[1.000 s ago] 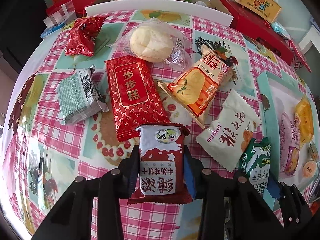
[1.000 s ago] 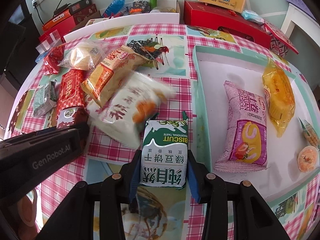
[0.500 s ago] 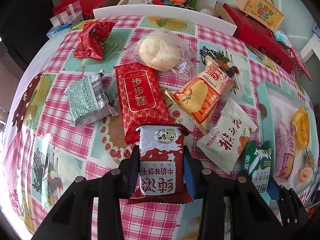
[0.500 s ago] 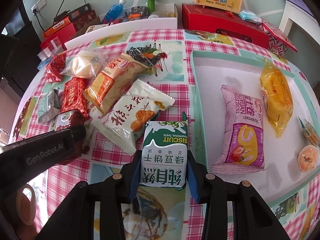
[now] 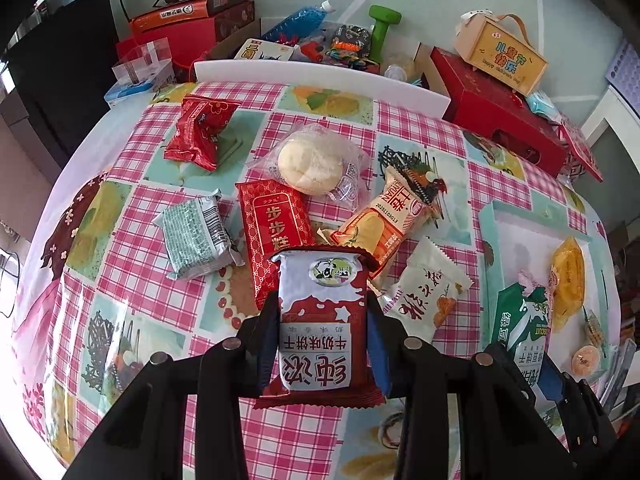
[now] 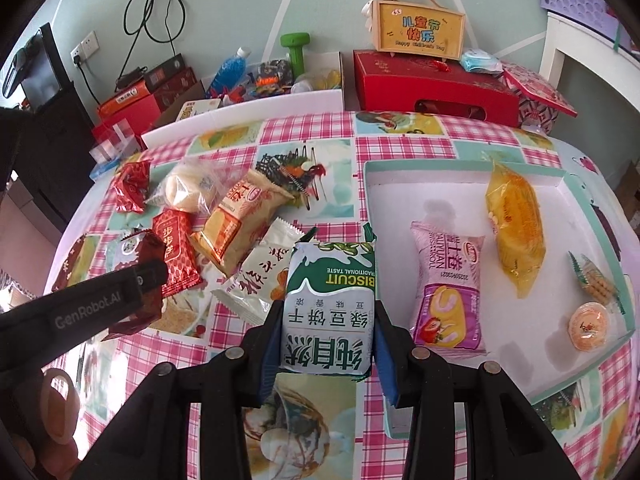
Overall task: Organize snacks
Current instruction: 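Carry the milk biscuit bag and green biscuit pack over the white tray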
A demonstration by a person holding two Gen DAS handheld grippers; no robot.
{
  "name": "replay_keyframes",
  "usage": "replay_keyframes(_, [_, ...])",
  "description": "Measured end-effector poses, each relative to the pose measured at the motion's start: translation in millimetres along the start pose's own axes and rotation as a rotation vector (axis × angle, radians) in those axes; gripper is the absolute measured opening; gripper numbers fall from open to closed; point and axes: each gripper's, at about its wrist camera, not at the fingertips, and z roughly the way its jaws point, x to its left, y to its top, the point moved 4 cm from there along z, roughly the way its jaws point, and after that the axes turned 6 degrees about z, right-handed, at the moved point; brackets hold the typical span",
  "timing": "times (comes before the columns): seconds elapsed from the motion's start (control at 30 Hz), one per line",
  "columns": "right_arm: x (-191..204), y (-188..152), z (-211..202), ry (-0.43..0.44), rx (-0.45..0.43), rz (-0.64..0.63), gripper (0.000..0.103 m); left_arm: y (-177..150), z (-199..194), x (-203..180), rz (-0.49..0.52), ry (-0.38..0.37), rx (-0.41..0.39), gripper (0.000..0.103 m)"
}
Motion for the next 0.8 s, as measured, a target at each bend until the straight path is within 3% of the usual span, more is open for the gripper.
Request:
replay_keyframes(0.33, [-41, 12, -10, -0.029, -0.027, 0.107, 0.043, 4, -3, -20, 0.016, -0.033, -0.027, 0.041])
replay_keyframes(0.8, [-160, 25, -27, -0.157, -0.072, 0.380, 0.043, 4, -6, -85, 0.159, -0.104, -0.035, 0.041])
